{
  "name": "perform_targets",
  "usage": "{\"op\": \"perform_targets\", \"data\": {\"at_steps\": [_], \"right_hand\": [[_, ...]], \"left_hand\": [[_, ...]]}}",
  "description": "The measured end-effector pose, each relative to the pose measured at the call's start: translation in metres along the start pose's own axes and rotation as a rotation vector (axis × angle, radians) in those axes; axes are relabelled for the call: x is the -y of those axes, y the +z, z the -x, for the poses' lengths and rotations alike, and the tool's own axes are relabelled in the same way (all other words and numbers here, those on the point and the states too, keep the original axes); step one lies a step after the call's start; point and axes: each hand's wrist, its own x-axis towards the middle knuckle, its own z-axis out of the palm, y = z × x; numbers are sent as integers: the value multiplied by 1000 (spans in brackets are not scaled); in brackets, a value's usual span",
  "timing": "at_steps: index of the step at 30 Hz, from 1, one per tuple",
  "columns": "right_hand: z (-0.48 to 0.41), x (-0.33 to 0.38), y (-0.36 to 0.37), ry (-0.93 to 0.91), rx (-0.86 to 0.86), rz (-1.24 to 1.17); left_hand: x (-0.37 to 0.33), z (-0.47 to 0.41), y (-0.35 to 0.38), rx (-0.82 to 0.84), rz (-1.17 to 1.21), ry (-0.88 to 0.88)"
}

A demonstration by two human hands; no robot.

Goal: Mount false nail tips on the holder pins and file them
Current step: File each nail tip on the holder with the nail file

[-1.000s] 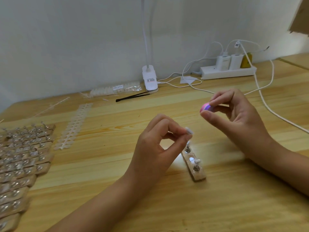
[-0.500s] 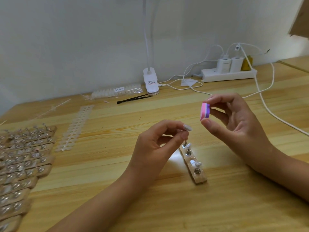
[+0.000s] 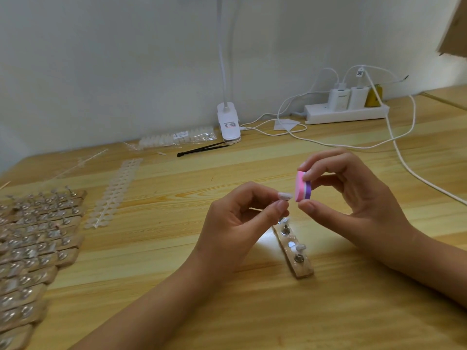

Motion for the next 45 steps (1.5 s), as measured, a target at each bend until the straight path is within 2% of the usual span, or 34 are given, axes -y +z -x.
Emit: {"op": "perform_targets", "data": {"at_steps": [8,12,16,18,20,23,27,31,35,40,42,45], "right_hand": [[4,5,6,-138,86,52],[2,4,4,-100,50,69],[3,6,6,-155,94,110],[1,5,5,-114,46,112],[1,4,4,-73,23,95],[5,5,8,-105,71,59],[3,2,7,-25,12,-6],[7,6,10,-131,116,49],[2,4,7,-24,25,17],[8,12,14,-123,140,-28],[4,9,11,-55,91,-70],[-4,0,-3,175,-107,-216]], "left_hand": [[1,-1,0,19,2,29],[2,-1,1,7,0,21],[3,-2,0,-2,-23,15],[2,-1,0,8,-27,10],[1,-1,1,27,-42,16],[2,0,0,27,-78,35],[3,0,1,3,-148,36],[2,1,-1,-13,-161,47],[3,2,1,-1,-132,35],[0,-1,-3,-41,-87,-1],[-2,-2,-8,-59,-23,-53],[-5,-2,-15,-44,-44,-88]]}}
